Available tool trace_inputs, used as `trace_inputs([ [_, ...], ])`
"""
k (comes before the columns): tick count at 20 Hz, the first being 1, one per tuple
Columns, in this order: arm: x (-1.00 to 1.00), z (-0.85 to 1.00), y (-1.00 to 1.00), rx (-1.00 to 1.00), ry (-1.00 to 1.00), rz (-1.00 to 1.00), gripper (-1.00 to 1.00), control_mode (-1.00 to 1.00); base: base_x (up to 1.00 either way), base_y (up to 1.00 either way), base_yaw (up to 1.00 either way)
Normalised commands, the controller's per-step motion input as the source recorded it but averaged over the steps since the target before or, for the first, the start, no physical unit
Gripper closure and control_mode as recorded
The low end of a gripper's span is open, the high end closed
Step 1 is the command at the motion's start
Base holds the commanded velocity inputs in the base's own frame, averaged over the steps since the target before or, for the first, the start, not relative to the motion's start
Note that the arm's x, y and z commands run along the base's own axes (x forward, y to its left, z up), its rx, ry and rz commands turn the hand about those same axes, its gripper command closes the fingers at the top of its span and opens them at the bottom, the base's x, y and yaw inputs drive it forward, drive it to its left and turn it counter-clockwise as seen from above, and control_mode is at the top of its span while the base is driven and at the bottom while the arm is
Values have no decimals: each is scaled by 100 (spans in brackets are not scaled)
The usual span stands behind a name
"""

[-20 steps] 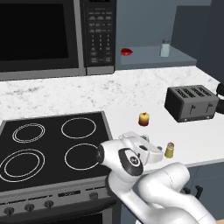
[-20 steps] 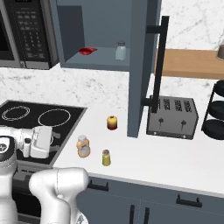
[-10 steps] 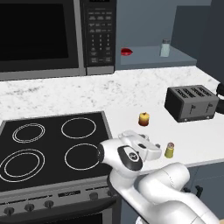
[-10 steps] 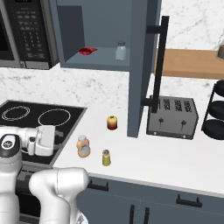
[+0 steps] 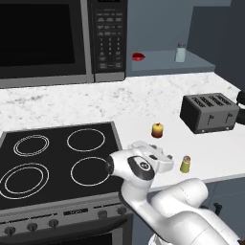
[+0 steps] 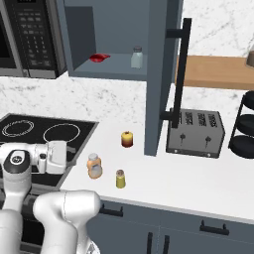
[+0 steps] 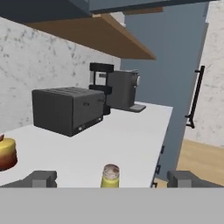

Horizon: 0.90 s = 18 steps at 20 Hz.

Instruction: Put the shaker and condiment bottle from the counter next to their counterparts in the cabinet.

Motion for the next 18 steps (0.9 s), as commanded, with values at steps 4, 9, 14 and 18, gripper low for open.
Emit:
trace_inputs([
  [4, 0, -26, 16, -6, 0, 0, -100, -100, 0, 0, 0],
  [9, 0, -29, 34, -25, 1, -9, -100, -100, 0, 0, 0],
  [14, 2, -2, 7, -8, -1, -4, -100, -100, 0, 0, 0],
  [18, 11, 0, -14, 0, -8, 0, -100, -100, 0, 0, 0],
])
